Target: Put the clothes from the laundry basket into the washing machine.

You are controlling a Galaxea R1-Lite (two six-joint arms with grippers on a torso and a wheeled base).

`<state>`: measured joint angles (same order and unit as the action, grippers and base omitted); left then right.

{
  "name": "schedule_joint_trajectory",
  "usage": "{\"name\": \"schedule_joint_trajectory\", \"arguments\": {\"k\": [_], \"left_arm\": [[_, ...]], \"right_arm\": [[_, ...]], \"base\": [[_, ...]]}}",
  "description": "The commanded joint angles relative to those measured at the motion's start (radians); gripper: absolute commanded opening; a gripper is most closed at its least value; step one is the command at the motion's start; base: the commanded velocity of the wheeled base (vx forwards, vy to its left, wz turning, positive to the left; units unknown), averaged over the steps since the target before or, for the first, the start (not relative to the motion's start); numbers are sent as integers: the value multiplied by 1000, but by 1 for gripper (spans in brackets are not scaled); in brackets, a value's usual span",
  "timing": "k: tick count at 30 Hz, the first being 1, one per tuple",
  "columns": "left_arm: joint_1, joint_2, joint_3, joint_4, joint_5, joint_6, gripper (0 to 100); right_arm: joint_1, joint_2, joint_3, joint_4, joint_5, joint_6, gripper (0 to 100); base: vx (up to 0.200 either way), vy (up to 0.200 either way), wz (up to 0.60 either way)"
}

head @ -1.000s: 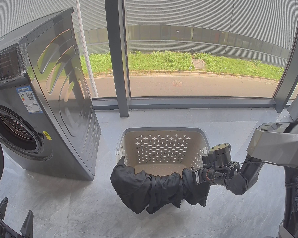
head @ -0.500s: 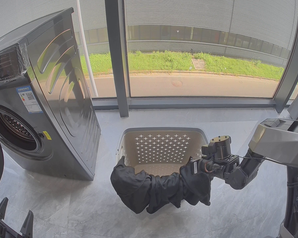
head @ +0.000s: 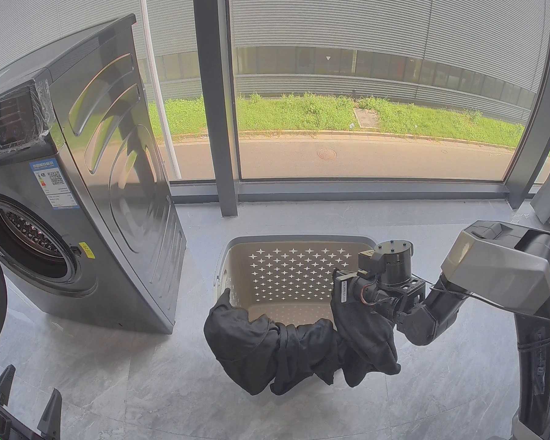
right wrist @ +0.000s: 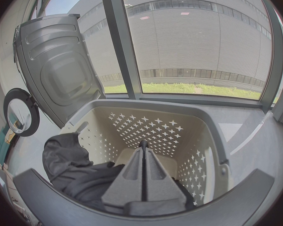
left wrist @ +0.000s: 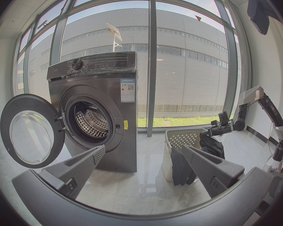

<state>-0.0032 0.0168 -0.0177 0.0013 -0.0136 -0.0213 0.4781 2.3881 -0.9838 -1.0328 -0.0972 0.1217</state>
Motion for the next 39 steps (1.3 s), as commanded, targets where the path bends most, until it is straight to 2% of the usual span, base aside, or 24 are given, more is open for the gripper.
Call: {"name": "schedule_joint_trajectory", "arguments": {"k": [1,9,21,22,26,31,39], "left_arm": [[0,-17,16,-1,1,1,100],[0,-17,16,-1,0,0,100],[0,-17,16,0,1,0,100],[0,-17,16,0,0,0,100],[0,-17,16,0,1,0,100],[0,-17,16,0,0,3,100],[0,-17,16,0,0,3,100]], "right_arm": [[20,26,-45,-4,1,15,0],[39,51,-96,-41,1,36,0],[33,89,-84,-76,-1,39,0],[31,86,-82,-84,-1,39,100],[27,56,-61,-84,-1,36,100],[13,-26,17,-64,-1,29,100],[-10,-38,231,-66,-6,-4,100]], "base": [[0,0,0],[0,0,0],[0,0,0],[0,0,0],[0,0,0],[0,0,0],[0,0,0]]}}
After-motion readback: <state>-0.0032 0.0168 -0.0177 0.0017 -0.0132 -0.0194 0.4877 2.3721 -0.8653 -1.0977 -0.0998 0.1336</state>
